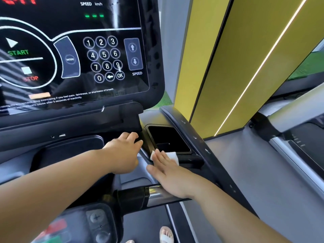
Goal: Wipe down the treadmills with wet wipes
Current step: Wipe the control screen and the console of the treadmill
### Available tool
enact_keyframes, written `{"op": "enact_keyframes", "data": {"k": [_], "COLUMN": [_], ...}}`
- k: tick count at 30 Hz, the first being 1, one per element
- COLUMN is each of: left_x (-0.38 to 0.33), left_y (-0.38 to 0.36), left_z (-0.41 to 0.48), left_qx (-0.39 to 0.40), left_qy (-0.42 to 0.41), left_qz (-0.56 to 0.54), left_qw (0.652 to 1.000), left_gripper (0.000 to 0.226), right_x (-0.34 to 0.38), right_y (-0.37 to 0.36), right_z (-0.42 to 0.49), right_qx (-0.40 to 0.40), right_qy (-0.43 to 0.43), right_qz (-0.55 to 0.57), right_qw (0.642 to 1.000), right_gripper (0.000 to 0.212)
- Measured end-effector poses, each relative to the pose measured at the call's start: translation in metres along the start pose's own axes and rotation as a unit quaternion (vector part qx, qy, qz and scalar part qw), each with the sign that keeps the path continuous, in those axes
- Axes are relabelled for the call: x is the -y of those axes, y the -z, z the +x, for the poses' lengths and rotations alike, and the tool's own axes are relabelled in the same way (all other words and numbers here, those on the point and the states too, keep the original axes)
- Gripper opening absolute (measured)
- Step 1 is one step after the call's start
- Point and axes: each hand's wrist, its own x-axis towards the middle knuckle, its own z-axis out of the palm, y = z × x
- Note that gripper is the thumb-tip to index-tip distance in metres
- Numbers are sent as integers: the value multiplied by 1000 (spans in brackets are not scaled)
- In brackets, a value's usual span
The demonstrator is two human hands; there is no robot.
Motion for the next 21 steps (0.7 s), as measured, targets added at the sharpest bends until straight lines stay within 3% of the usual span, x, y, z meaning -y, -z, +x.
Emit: {"op": "enact_keyframes", "data": {"k": [4, 9, 12, 15, 21], "left_x": [-2, -13, -22, -21, -16], "left_y": [-3, -3, -2, -1, -1], "left_z": [-2, 6, 15, 17, 12], "left_qx": [-10, -11, 0, 1, 7], "left_qy": [-4, -95, -130, -138, -140], "left_qz": [5, 9, 35, 65, 71], "left_qw": [1000, 995, 991, 988, 988], "left_gripper": [60, 62, 56, 53, 58], "right_x": [-12, -31, -14, -10, -46], "right_y": [9, 12, 3, 1, 6], "right_z": [2, 1, 6, 5, -4], "right_qx": [-3, -45, -31, -21, -74], "right_qy": [-1, -63, -30, -5, -39], "right_qz": [-9, -9, -14, -27, 24], "right_qw": [1000, 997, 999, 999, 996], "right_gripper": [61, 64, 66, 65, 58]}}
